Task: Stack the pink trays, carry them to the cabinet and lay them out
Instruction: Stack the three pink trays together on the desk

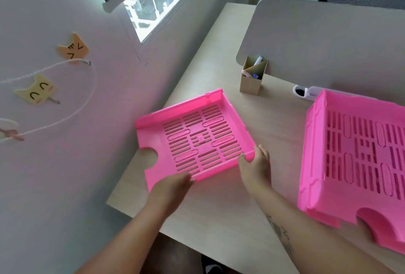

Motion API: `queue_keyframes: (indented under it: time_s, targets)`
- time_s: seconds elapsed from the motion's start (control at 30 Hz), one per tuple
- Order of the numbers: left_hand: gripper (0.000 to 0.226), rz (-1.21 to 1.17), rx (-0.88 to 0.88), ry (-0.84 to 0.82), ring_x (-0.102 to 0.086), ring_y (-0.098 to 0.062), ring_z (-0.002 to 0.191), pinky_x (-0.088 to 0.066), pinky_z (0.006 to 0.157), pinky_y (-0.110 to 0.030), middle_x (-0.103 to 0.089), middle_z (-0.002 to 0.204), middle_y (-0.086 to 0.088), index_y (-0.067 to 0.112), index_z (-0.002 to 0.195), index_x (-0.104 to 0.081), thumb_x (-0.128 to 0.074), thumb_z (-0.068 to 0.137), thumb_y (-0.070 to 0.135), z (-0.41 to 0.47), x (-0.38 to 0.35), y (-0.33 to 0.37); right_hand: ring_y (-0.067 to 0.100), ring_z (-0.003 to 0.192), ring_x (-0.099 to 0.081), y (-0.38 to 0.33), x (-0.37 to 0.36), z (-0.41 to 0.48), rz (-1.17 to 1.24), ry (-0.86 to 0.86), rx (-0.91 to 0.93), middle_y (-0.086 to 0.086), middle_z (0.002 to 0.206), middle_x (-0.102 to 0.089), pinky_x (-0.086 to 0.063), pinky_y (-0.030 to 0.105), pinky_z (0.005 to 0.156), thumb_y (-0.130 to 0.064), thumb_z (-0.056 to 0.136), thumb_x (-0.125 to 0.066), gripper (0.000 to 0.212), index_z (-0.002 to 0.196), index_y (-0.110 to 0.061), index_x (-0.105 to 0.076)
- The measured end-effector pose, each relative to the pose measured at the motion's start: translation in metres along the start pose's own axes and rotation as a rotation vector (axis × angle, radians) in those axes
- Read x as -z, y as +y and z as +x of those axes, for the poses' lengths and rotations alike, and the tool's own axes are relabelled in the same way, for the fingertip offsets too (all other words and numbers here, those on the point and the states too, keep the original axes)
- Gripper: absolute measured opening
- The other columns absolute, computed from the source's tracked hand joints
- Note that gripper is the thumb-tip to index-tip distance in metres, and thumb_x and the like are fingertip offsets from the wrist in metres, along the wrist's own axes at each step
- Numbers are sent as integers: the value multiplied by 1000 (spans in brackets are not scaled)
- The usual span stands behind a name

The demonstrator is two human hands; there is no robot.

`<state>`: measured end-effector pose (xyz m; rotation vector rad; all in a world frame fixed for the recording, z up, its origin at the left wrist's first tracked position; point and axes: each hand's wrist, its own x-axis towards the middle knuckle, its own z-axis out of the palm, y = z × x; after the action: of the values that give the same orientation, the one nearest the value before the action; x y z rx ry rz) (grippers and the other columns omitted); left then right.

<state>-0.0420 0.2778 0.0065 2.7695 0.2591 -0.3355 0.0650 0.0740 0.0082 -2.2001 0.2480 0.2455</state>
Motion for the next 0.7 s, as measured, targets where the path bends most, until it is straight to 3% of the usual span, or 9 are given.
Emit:
queue_keyframes:
  time_s: [0.07,0.13,0.27,0.37,0.43,0.53,0.57,0.63,0.7]
  targets:
    - [33,-26,-32,-42,-61,-28,78,-50,65,-38,-64,80,-5,16,86,-56,-42,98,43,-2,-7,16,26,150,-24,-1,-7,9,-10,22,-39,20,163,-20,-21,25,116,-10,95,-56,64,151,7,-30]
    - [35,-51,-65,-134,-61,-29,81,-51,69,-38,-61,82,-5,13,90,-58,-43,99,43,-2,-13,37,31,148,-27,-2,-9,22,-34,55,-77,23,162,-21,-25,33,119,-5,95,-51,62,151,6,-27]
    - [42,-146,-177,-282,-61,-21,107,-52,92,-35,-67,118,-3,19,123,-60,-45,97,49,3,-11,64,33,145,-34,-5,-5,50,-108,58,-104,18,162,-26,-29,38,118,0,98,-38,62,157,-2,-18]
    - [50,-99,-187,47,-55,-25,120,-46,104,-43,-63,129,-5,13,131,-57,-44,94,45,26,6,39,38,130,-52,-10,-5,65,-162,60,-110,21,153,-43,-45,39,102,-2,99,-34,63,158,-12,-18]
    - [57,-36,-44,242,-50,-33,123,-43,106,-48,-58,134,-11,8,137,-50,-53,89,38,43,19,11,42,116,-60,-14,-6,71,-169,78,-138,27,139,-56,-50,40,89,-6,101,-35,59,158,-16,-23]
    - [66,-142,242,119,-44,-32,129,-43,106,-49,-46,144,-13,7,146,-34,-60,90,30,52,27,-28,39,122,-58,-17,-7,73,-98,114,-152,24,144,-52,-48,37,97,-12,103,-36,52,155,-13,-30]
    - [57,-206,293,65,-49,-30,127,-46,102,-49,-50,141,-12,9,142,-39,-57,92,28,52,26,-35,36,125,-57,-16,-7,72,-68,115,-144,20,148,-50,-46,34,100,-13,103,-38,52,155,-12,-31]
    - [19,-407,327,43,-65,-28,99,-56,74,-40,-67,105,-6,16,113,-57,-49,97,20,46,24,-38,32,124,-58,-9,-6,68,-26,102,-141,15,150,-48,-46,29,95,-13,102,-41,54,155,-13,-32]
    - [16,-509,353,94,-62,-18,70,-43,53,-23,-62,77,3,19,91,-58,-45,100,14,40,20,-35,29,111,-64,1,-8,60,-19,62,-136,15,144,-55,-50,32,88,-15,98,-42,55,153,-16,-36]
